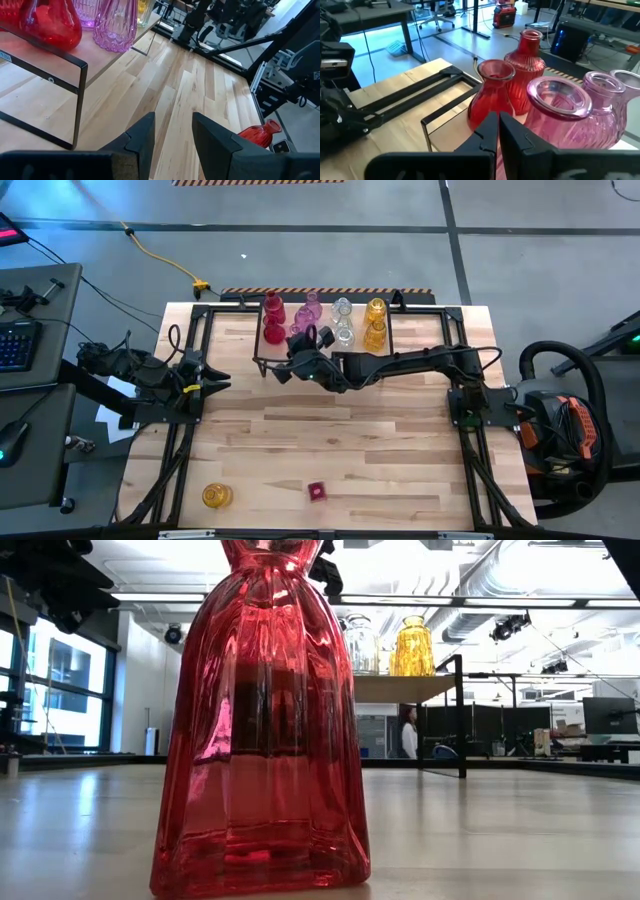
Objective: Sort vases onto shelf
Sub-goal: Put the pink vase on the shelf aligned with the other pink vases, then put the red vase on the shelf aligned with the other red vases
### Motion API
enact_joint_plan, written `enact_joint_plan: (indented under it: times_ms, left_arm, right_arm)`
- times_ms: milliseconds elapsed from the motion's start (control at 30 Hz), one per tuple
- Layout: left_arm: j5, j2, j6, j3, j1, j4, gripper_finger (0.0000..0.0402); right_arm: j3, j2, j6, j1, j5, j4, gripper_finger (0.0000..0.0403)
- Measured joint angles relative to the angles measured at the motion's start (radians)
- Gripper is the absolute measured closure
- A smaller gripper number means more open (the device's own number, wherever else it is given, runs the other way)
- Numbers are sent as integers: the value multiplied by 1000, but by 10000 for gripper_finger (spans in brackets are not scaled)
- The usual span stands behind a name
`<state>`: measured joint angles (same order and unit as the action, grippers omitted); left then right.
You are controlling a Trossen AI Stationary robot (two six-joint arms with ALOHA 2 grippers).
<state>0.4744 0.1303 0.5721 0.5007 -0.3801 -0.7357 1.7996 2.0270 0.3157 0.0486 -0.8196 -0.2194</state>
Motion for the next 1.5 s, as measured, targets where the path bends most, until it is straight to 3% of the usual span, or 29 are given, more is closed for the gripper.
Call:
enact_joint_plan:
  times_ms: [933,1300,1500]
  left_arm:
    - [0,0,0,0,0,0,282]
    - [0,0,0,0,0,0,282]
    - [0,0,0,0,0,0,282]
  right_arm:
    - [0,0,103,-3,-89,-119,403]
    - [0,0,69,10,-42,-113,403]
    - [107,0,-61,52,-45,-129,403]
